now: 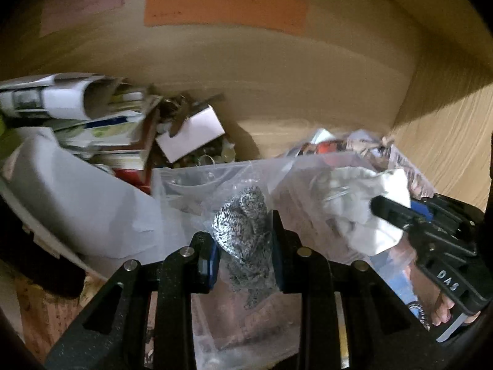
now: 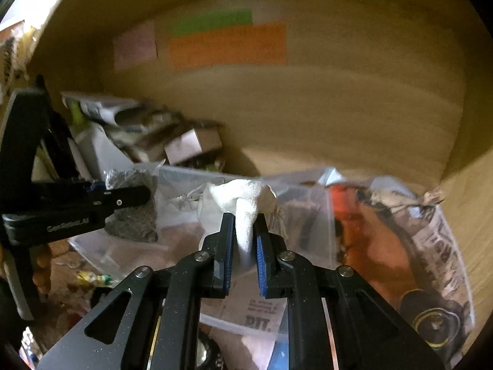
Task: Organize soft objects
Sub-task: 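Carry both items over the clear box and open both tools to drop them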
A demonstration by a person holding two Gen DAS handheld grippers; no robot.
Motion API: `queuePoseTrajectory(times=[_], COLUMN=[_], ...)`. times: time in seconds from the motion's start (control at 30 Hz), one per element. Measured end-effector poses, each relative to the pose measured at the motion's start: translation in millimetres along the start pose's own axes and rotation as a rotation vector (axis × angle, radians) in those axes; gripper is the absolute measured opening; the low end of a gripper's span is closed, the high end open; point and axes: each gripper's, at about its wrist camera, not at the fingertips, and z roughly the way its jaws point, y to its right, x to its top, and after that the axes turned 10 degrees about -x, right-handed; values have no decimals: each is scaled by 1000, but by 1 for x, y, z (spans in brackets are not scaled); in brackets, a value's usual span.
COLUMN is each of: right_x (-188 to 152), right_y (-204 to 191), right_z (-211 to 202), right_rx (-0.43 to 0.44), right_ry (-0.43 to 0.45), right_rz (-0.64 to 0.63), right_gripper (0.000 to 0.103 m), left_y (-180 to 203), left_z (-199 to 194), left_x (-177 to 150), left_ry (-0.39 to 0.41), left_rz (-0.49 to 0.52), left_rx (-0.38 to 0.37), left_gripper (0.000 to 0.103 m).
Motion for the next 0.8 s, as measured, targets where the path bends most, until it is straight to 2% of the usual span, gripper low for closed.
queuePoseTrajectory(times=[0.23, 0.33, 0.43, 0.5, 0.6, 0.67, 0.8], right_x=[-8, -8, -6, -4, 0, 2, 0], right_y=[-1, 0, -1, 1, 3, 3, 0], right_z=[18, 19, 17, 10, -6, -20, -48], right_rx=[-3, -14, -25, -37, -40, -32, -21], right_ry=[-72, -75, -63, -36, 10, 44, 103], right_rz=[-22, -24, -20, -14, -6, -6, -20], right_gripper=[12, 16, 34, 51, 59, 61, 70], left_y=[-3, -5, -4, -1, 6, 11, 14], left_z=[17, 14, 4, -8, -30, -48, -78], left_x=[2, 3, 4, 5, 4, 1, -10], left_ry=[-40, -31, 7, 41, 91, 129, 183], left_rz=[2, -6, -10, 0, 30, 46, 63], left_rx=[2, 0, 7, 10, 17, 19, 31], left_gripper=[29, 36, 51, 55, 61, 73, 85])
